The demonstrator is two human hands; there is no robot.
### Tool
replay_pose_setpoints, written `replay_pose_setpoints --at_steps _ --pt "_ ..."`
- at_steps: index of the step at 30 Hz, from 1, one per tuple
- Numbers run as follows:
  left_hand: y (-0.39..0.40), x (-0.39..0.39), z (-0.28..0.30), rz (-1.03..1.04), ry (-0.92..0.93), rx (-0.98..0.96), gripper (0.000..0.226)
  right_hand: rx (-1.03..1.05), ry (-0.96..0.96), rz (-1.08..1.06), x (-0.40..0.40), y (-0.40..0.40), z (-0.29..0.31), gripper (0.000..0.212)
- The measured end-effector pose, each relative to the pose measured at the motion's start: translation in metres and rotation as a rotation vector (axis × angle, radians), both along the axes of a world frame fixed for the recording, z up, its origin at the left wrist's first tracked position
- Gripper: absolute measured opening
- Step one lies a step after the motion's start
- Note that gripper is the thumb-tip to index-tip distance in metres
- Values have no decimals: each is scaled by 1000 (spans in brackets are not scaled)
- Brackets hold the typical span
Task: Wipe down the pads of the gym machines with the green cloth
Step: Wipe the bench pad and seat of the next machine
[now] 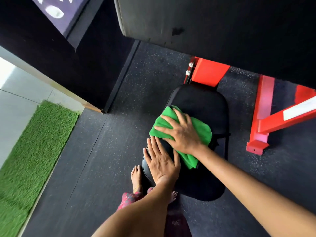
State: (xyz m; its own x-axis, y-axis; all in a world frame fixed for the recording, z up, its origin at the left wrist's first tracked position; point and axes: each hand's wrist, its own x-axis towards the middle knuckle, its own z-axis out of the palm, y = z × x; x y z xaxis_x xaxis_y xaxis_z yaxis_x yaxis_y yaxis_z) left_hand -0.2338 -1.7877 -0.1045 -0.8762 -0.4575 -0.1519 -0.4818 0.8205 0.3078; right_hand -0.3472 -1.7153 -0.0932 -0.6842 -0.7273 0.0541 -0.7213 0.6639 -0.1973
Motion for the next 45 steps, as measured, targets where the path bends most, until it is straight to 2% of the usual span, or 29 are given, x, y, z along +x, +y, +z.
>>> replay_pose_setpoints --at_steps 3,7,10,12,15,18,22,25,27,30,33,35,37,39,41,43,45 --pt "0 0 1 2 11 0 79 2 8 90 -40 10 2 47" --pt "1 -1 0 6 38 -26 77 63 -85 -164 -90 7 4 46" --pt "0 1 0 9 27 -38 77 51 -125 -259 -75 -6 6 44" --pt "0 -1 2 9 22 -51 77 2 -125 -214 -46 -10 11 47" --pt "1 -1 5 12 5 -36 79 -31 -78 -4 -9 1 6 49" --pt "1 1 8 14 9 -24 78 17 -48 119 -42 20 2 52" --pt "2 0 6 22 23 -33 77 57 -112 -236 -95 29 2 52" --pt "1 0 5 21 17 -34 77 49 -151 -376 -84 14 9 54" --pt "1 1 5 18 15 -36 77 36 -168 -302 -58 1 9 56" --pt "1 0 4 15 5 -37 78 -15 -71 -71 -18 -5 3 53" --pt "1 0 4 19 7 -28 77 -9 16 105 -44 7 -1 47" --pt "1 0 4 21 2 -25 76 11 25 29 -78 15 -3 50" --pt "1 1 3 19 1 -32 76 37 -50 -159 -106 19 0 57" --pt "1 0 4 19 2 -34 76 53 -112 -315 -114 16 3 62" --pt "1 0 4 19 0 -29 76 49 -149 -398 -102 5 6 56" --pt "1 1 4 13 1 -23 76 36 -140 -343 -72 -6 5 51" --pt "1 1 4 13 -3 -15 76 19 -71 -185 -39 -9 3 50"
